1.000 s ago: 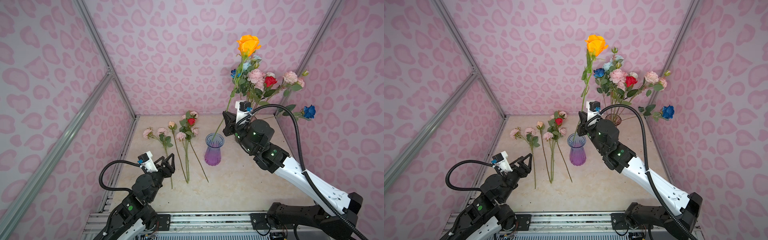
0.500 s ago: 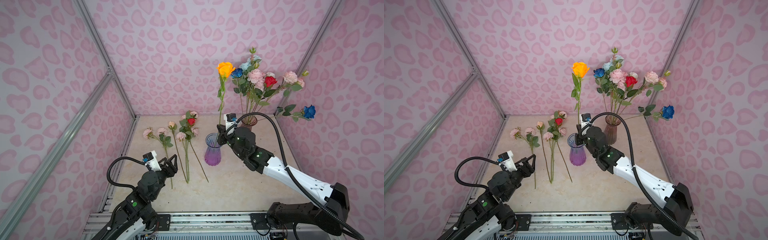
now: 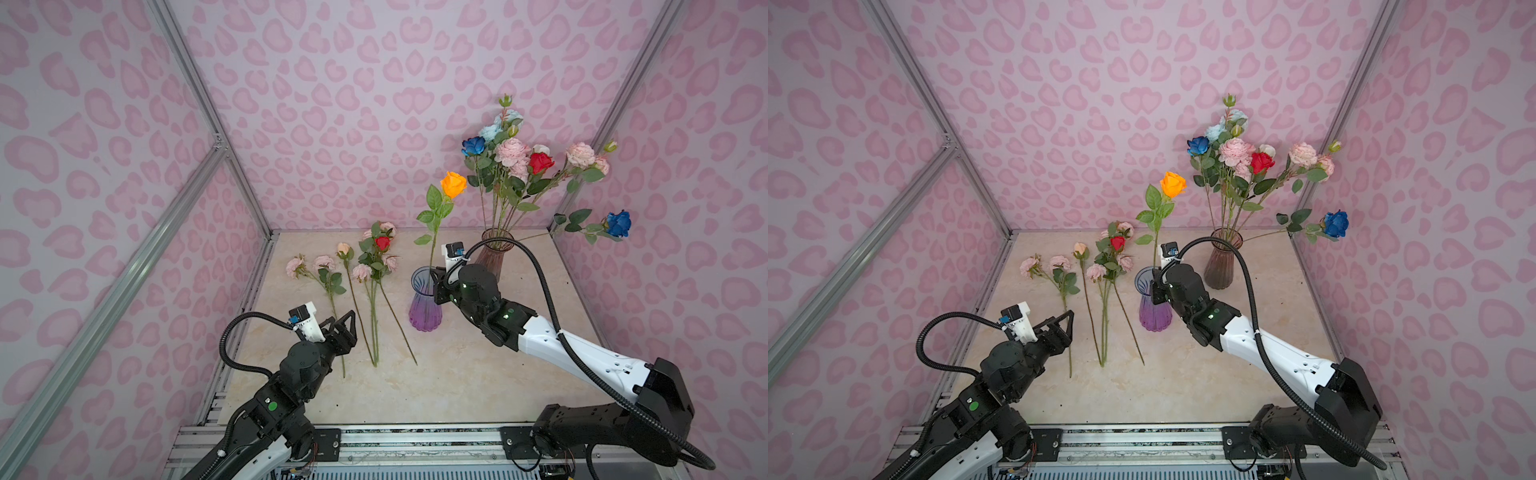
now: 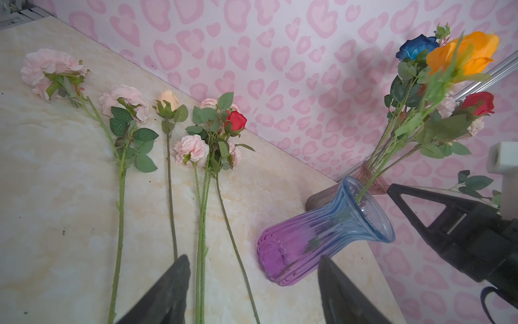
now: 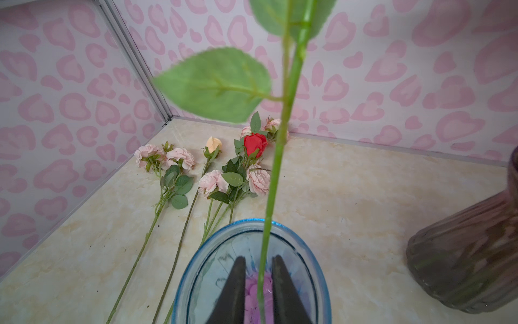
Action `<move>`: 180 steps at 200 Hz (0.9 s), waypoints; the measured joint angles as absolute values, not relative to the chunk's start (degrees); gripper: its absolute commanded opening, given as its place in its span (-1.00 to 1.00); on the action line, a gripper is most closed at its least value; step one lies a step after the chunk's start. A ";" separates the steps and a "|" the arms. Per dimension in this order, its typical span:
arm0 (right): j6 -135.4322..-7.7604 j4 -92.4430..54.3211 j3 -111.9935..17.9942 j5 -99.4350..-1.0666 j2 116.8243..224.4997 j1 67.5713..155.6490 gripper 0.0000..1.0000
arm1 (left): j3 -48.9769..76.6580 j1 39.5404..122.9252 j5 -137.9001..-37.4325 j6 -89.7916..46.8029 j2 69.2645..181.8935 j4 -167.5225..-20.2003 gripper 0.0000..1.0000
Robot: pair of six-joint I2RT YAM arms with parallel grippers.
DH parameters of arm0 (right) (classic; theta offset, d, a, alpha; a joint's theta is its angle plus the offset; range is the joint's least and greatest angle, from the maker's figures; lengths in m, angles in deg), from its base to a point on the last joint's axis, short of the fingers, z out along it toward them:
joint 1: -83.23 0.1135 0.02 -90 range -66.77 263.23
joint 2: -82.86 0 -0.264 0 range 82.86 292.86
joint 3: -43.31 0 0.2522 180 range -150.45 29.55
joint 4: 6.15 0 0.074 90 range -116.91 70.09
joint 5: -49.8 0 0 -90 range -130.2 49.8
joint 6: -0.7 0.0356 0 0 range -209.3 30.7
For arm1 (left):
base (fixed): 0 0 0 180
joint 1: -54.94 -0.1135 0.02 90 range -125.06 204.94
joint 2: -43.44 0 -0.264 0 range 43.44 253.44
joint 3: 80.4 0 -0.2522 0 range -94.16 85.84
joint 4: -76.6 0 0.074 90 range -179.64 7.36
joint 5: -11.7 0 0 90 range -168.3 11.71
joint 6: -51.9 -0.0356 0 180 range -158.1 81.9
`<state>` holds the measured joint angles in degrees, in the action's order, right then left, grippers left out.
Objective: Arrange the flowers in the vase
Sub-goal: 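Lower the orange rose into the blue-purple vase with right gripper while left withdraws, then open right gripper off the orange rose while left gripper grasps a pink rose stem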
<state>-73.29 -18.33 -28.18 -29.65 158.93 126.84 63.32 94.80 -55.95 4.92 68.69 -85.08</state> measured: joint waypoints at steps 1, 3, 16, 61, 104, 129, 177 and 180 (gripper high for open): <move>-73.26 -18.41 -28.18 -29.65 158.91 126.84 -0.51 | 63.32 94.80 -55.95 4.92 68.74 -85.11 0.46; -73.26 -18.55 -28.18 -29.67 158.89 126.84 -0.51 | 63.32 94.80 -55.95 4.92 68.78 -85.11 0.46; -73.20 -19.55 -28.18 -29.67 158.48 126.91 -0.50 | 63.32 94.80 -55.92 4.95 69.30 -85.11 0.46; -72.52 -21.12 -27.70 -29.67 155.63 127.45 -0.50 | 63.21 94.80 -55.75 5.27 71.95 -85.11 0.46; -72.39 -22.59 -26.85 -29.08 151.96 129.47 -0.49 | 61.42 94.45 -51.47 6.80 77.41 -83.03 0.47; -72.39 -22.81 -26.08 -28.43 149.71 131.00 -0.49 | 57.20 90.82 -48.93 7.63 85.96 -78.86 0.48; -72.32 -23.29 -24.97 -27.77 147.46 133.16 -0.49 | 49.24 78.87 -53.19 8.97 107.18 -75.84 0.40; -72.30 -23.31 -24.95 -27.77 147.33 133.22 -0.48 | 48.41 78.28 -53.48 9.08 109.17 -75.62 0.39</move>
